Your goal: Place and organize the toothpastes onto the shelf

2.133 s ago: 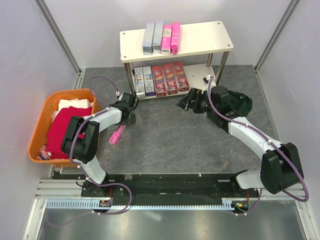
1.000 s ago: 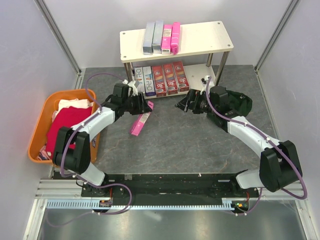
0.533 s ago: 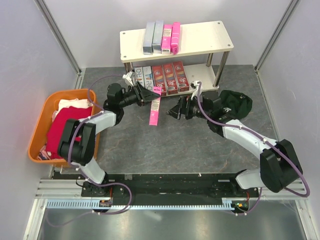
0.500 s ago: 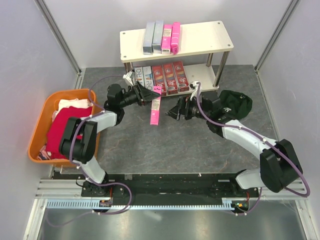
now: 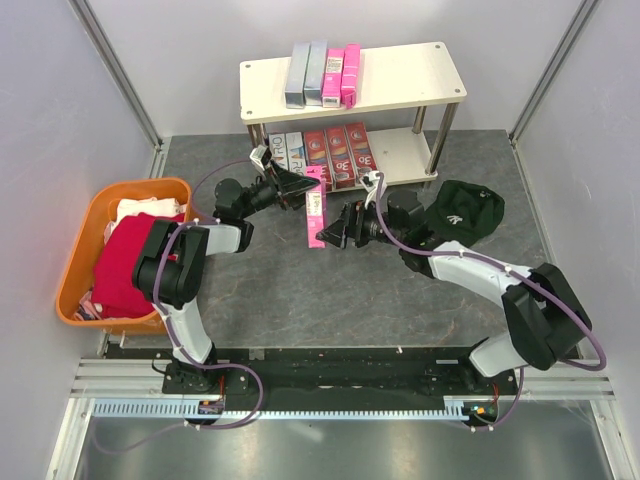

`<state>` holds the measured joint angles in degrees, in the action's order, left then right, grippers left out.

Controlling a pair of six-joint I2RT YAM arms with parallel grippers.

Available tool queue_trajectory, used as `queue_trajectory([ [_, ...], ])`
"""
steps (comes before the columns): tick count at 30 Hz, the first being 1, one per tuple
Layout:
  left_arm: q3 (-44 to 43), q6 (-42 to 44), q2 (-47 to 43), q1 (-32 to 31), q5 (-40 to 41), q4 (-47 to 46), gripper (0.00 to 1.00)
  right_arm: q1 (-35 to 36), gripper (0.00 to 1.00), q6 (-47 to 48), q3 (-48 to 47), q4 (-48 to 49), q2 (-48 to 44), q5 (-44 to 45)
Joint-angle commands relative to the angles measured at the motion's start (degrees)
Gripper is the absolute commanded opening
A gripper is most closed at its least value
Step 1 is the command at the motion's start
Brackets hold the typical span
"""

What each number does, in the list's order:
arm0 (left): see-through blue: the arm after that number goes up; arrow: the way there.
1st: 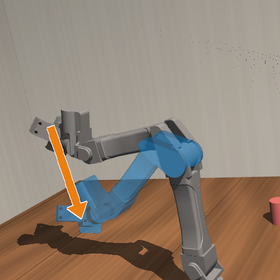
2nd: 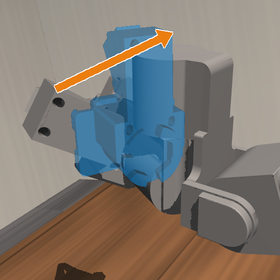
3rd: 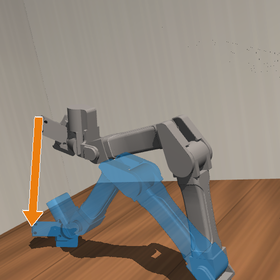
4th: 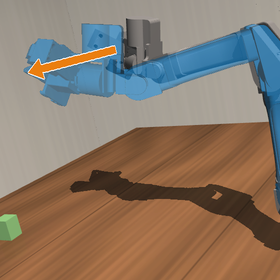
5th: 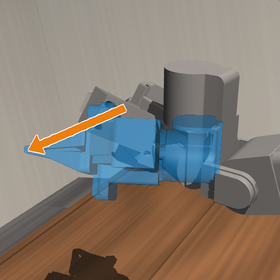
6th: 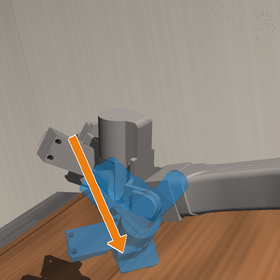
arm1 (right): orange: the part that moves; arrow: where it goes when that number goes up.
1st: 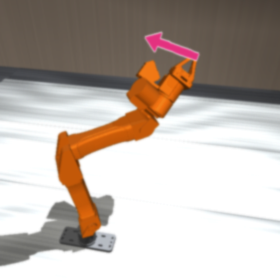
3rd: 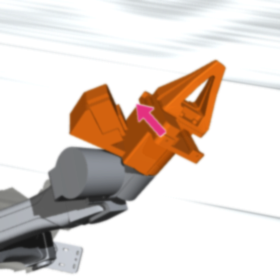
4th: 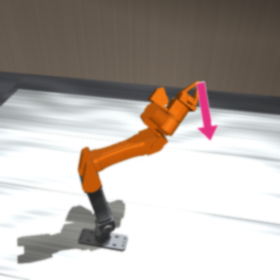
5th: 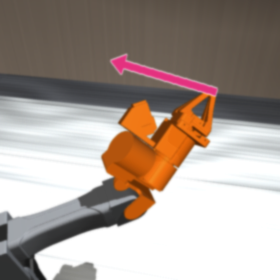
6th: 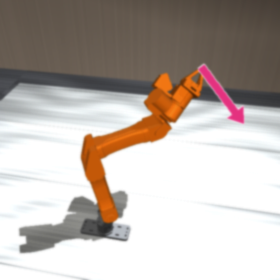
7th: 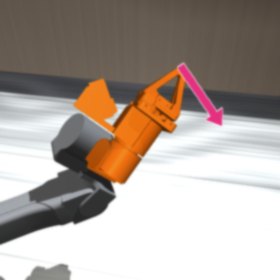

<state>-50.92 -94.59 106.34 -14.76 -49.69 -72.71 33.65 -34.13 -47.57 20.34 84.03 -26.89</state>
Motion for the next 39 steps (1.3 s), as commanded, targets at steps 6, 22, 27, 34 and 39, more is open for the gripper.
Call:
queue_trajectory([
  [6,0.3,-7.5,-0.1,-0.4,-0.8,-22.6,0.17,1.1,0.67,-3.8,-0.2,10.8,3.3,-2.0],
  [22,2.0,-5.0,-2.1,-0.4,-2.5,-22.0,0.96,1.1,0.29,-3.3,0.6,9.5,-2.6,-1.1],
  [27,2.8,-2.7,-2.0,-0.4,-3.5,-20.3,1.00,1.2,0.28,-2.6,0.6,7.5,-4.4,0.0],
  [34,4.2,11.8,-8.0,-0.4,-3.7,-0.3,1.00,1.1,0.27,-0.5,-0.3,3.5,-6.2,1.5],
  [39,2.6,32.3,-15.3,-0.3,0.6,30.0,1.00,1.2,0.27,0.6,-0.8,1.9,-7.0,2.0],
])
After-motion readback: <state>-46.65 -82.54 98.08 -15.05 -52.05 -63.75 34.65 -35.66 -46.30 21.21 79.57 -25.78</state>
